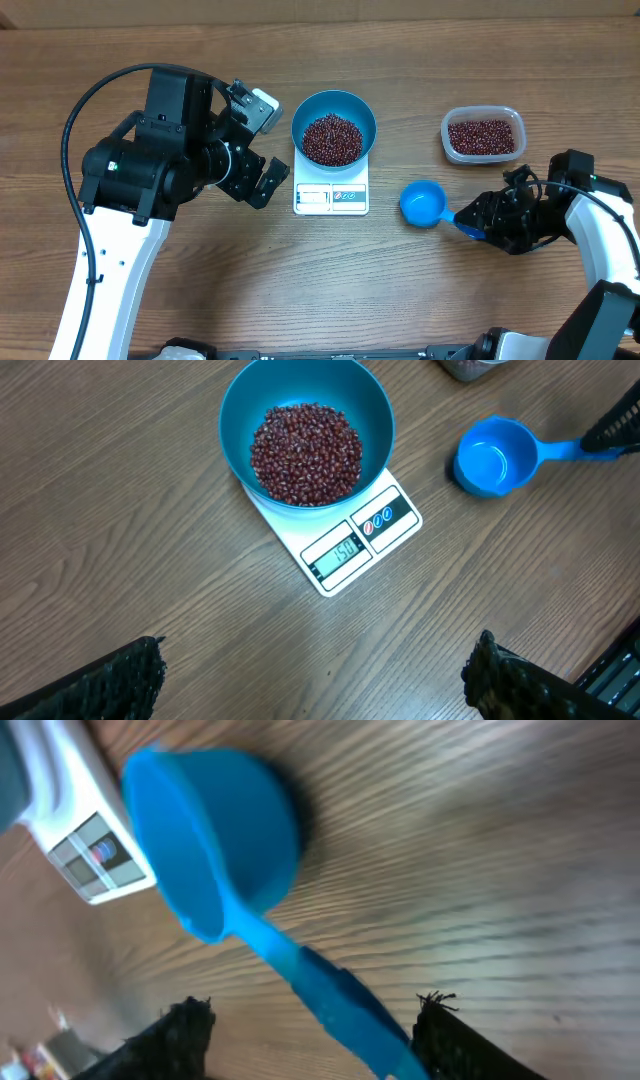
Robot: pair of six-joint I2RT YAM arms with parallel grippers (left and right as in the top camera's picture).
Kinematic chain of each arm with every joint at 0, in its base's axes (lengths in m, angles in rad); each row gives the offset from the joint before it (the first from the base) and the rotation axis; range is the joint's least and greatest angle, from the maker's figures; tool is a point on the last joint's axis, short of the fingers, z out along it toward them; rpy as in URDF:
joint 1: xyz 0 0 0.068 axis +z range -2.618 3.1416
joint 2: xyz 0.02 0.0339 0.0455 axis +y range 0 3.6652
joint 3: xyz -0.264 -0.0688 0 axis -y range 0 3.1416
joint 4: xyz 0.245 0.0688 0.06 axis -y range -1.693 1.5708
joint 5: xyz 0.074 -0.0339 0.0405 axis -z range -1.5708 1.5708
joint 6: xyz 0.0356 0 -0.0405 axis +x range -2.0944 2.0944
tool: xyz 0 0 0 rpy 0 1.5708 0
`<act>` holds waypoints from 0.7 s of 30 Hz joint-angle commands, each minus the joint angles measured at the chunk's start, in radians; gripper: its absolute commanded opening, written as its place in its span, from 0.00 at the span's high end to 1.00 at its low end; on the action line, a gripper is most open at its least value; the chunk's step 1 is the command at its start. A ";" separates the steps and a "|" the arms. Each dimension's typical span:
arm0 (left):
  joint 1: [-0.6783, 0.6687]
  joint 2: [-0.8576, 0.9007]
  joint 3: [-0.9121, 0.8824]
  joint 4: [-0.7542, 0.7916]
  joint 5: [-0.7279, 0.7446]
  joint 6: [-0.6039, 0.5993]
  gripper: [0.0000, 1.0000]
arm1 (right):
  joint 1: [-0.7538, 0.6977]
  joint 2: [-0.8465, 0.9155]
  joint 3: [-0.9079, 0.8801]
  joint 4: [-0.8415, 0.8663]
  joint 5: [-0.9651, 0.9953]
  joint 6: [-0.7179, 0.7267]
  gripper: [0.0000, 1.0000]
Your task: Scoop item into bowl and weigh 150g on scale
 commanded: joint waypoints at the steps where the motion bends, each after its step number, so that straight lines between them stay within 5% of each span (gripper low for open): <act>1: -0.002 -0.004 0.014 0.004 0.015 0.015 0.01 | -0.003 0.001 0.038 0.003 0.091 0.055 0.34; 8: -0.002 -0.004 0.014 0.004 0.015 0.015 0.00 | -0.003 0.001 0.113 0.006 0.194 0.075 0.21; 21: -0.002 -0.004 0.014 0.004 0.015 0.015 0.00 | -0.003 -0.001 0.521 -0.108 0.257 0.082 0.21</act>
